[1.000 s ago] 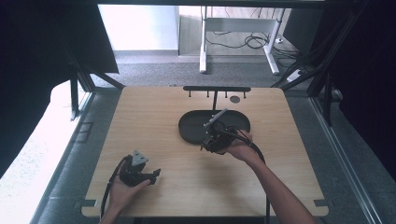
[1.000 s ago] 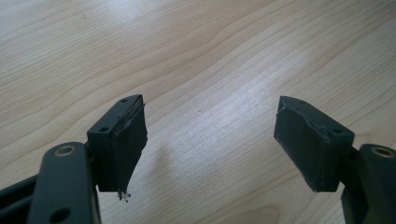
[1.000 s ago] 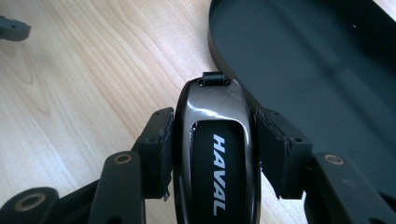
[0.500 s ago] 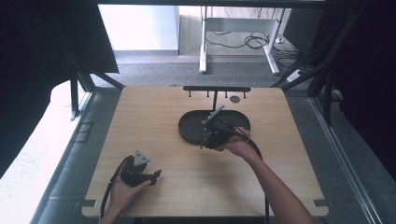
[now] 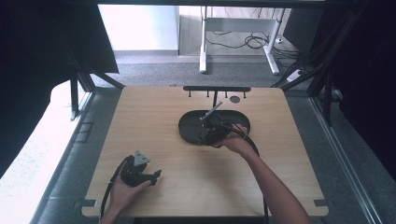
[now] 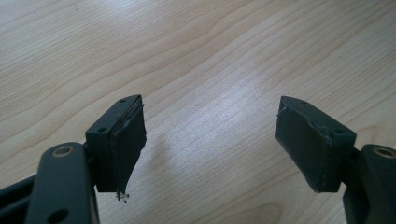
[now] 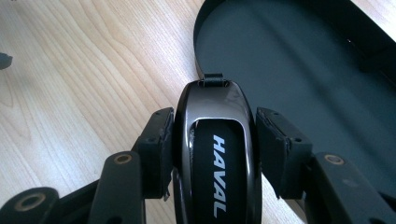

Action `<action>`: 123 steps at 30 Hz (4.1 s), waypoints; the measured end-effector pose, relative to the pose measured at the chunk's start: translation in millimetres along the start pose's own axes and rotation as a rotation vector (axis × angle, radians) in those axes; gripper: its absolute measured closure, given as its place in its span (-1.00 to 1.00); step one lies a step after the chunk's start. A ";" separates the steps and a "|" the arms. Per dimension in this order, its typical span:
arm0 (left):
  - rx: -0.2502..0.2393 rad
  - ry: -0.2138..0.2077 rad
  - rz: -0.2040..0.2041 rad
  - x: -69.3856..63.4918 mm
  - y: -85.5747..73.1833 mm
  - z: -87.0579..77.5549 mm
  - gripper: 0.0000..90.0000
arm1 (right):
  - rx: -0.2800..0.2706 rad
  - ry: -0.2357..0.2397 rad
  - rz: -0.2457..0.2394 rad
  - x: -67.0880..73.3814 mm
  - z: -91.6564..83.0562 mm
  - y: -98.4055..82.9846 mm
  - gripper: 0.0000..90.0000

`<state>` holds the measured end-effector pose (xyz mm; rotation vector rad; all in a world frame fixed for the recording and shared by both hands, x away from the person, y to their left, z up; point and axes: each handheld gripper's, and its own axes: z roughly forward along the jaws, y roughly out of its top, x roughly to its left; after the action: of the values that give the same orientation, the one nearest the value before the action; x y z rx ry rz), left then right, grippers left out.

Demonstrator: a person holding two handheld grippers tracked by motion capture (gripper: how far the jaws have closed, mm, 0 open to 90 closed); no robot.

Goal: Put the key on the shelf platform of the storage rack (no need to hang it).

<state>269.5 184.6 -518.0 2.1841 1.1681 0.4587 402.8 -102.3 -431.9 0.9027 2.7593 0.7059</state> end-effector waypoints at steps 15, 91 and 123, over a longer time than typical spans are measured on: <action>-0.004 0.003 -0.004 1.3 0.1 -0.8 -0.45 | -0.034 0.003 -0.007 -7.6 -3.8 15.2 0.09; 0.003 -0.005 -0.014 2.3 -0.5 0.5 -0.46 | 0.077 -0.132 0.149 -78.1 62.4 -19.1 -0.11; 0.004 -0.006 -0.003 -2.7 0.2 1.9 -0.46 | -0.185 -0.048 0.137 -26.1 -8.4 -85.5 -0.11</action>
<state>269.2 181.5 -519.3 2.1859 1.1702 0.4487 377.1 -181.5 -465.5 1.0598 2.5572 0.9316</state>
